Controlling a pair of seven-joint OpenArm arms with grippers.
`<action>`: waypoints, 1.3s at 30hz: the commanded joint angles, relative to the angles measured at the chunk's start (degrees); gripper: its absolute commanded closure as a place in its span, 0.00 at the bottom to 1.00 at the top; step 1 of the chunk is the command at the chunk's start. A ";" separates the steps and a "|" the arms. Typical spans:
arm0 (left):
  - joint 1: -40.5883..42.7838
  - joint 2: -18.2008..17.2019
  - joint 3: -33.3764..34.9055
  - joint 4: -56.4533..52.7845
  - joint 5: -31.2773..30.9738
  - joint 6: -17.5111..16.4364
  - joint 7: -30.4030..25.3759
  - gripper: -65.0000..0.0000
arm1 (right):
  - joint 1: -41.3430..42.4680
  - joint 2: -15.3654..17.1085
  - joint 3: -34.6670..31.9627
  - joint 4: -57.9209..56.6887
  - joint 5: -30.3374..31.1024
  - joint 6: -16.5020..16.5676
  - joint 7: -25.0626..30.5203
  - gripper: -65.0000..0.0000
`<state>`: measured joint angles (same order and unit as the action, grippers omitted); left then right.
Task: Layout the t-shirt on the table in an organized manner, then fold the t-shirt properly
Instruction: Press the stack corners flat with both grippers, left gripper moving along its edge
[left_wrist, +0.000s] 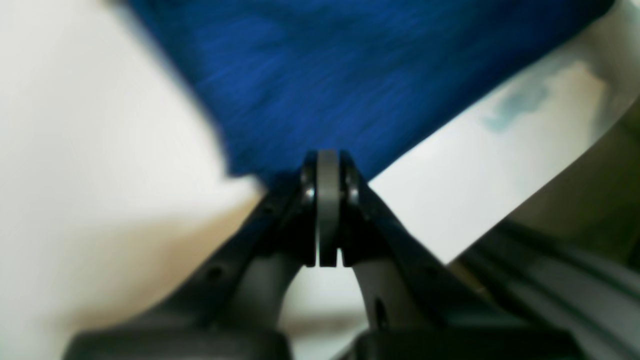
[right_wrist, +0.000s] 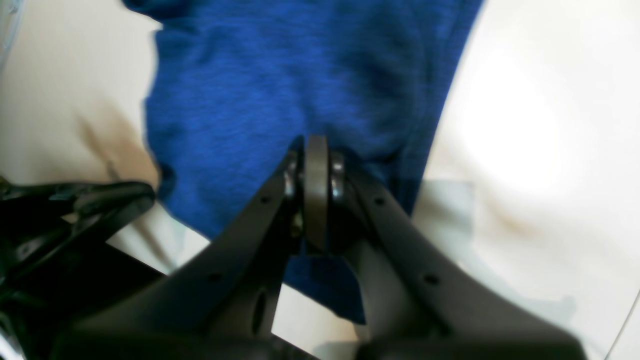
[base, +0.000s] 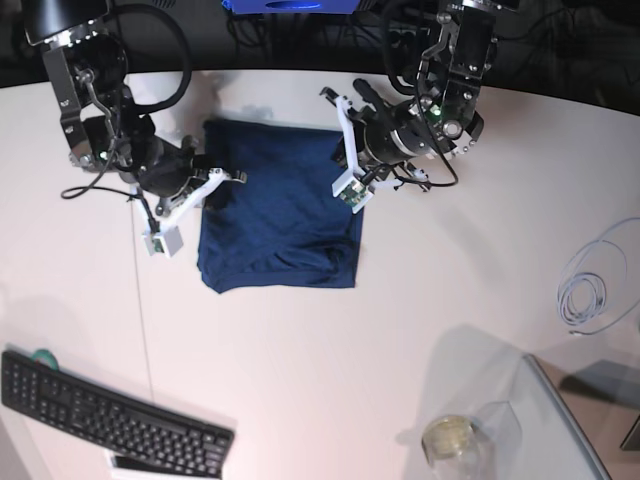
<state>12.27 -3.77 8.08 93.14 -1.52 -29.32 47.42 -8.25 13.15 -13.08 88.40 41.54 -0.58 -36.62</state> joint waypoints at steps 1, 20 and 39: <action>-0.27 -0.23 -0.21 -1.14 0.16 0.09 -1.05 1.00 | 1.09 0.17 0.03 0.61 0.70 0.36 0.71 1.00; 5.79 -1.28 -0.91 4.83 0.07 0.09 -3.07 1.00 | 16.65 -0.27 -0.41 -11.35 0.70 0.71 0.71 1.00; 0.96 0.47 -0.74 -7.39 0.07 5.45 -3.59 1.00 | 24.73 0.08 -5.60 -28.14 0.70 0.71 5.19 1.00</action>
<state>13.06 -3.27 7.22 85.47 -1.78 -23.97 43.27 15.03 12.69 -18.98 59.35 41.95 -0.34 -32.25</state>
